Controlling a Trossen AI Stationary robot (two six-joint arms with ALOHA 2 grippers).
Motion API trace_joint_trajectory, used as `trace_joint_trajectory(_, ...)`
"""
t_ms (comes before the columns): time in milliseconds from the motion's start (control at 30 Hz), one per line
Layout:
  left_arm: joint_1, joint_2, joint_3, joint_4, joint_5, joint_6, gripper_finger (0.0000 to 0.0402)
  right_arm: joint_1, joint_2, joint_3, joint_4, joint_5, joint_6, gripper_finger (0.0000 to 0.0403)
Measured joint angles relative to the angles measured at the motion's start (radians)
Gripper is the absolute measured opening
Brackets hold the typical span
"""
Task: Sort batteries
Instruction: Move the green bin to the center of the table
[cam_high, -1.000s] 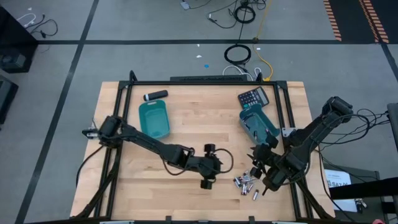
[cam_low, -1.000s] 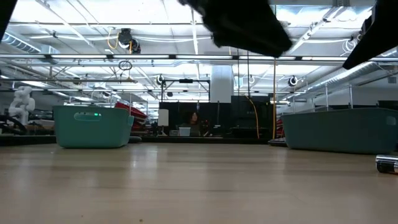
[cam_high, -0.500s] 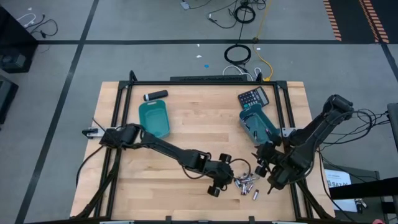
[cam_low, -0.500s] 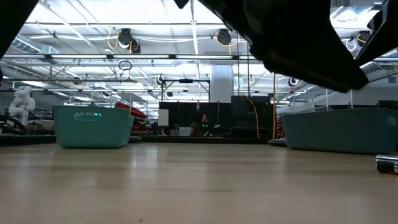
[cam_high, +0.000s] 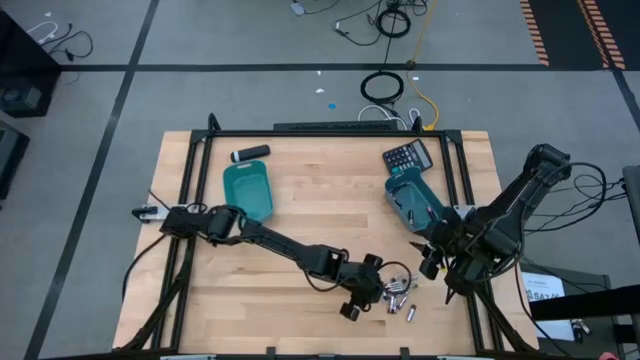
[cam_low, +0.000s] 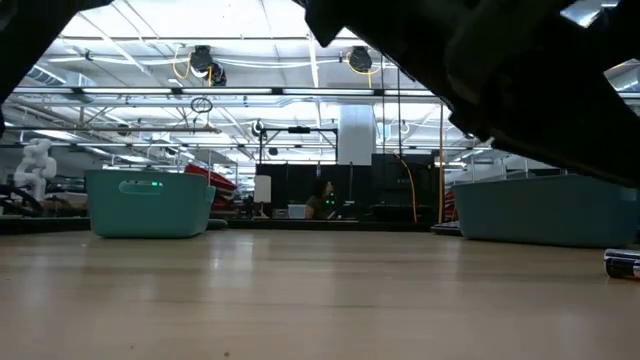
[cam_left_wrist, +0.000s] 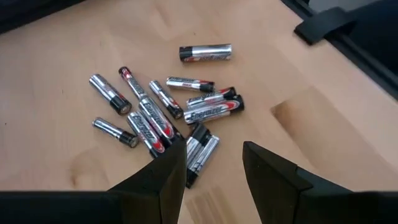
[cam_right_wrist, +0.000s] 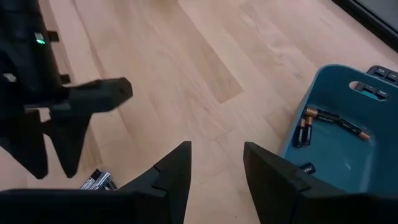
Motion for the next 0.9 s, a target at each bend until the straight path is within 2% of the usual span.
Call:
trace_joint_trajectory(233, 0.014, 0.037, 0.021, -0.008, -0.005, 0.024, 0.0169, 0.000, 0.001, 0.000, 0.008, 0.006, -0.002, 0.0137)
trace_joint_trajectory(300, 0.014, 0.026, 0.021, -0.052, -0.085, 0.003, 0.0169, 0.000, 0.001, 0.000, 0.008, 0.006, -0.002, 0.0137)
trace_joint_trajectory(433, 0.012, -0.033, 0.022, -0.217, -0.340, -0.039, 0.0169, 0.000, 0.001, 0.000, 0.003, 0.001, -0.002, 0.0137)
trace_joint_trajectory(567, 0.001, -0.091, 0.023, -0.457, -0.504, -0.187, 0.0169, 0.000, 0.001, 0.000, -0.001, -0.008, -0.002, 0.0137)
trace_joint_trajectory(767, -0.004, -0.126, 0.019, -0.838, -0.586, -0.505, 0.0169, 0.020, 0.001, 0.000, 0.002, -0.008, -0.007, 0.0137)
trace_joint_trajectory(900, -0.022, -0.152, -0.041, -0.967, -0.608, -0.637, 0.0169, 0.040, 0.001, 0.000, 0.005, -0.002, -0.031, 0.0137)
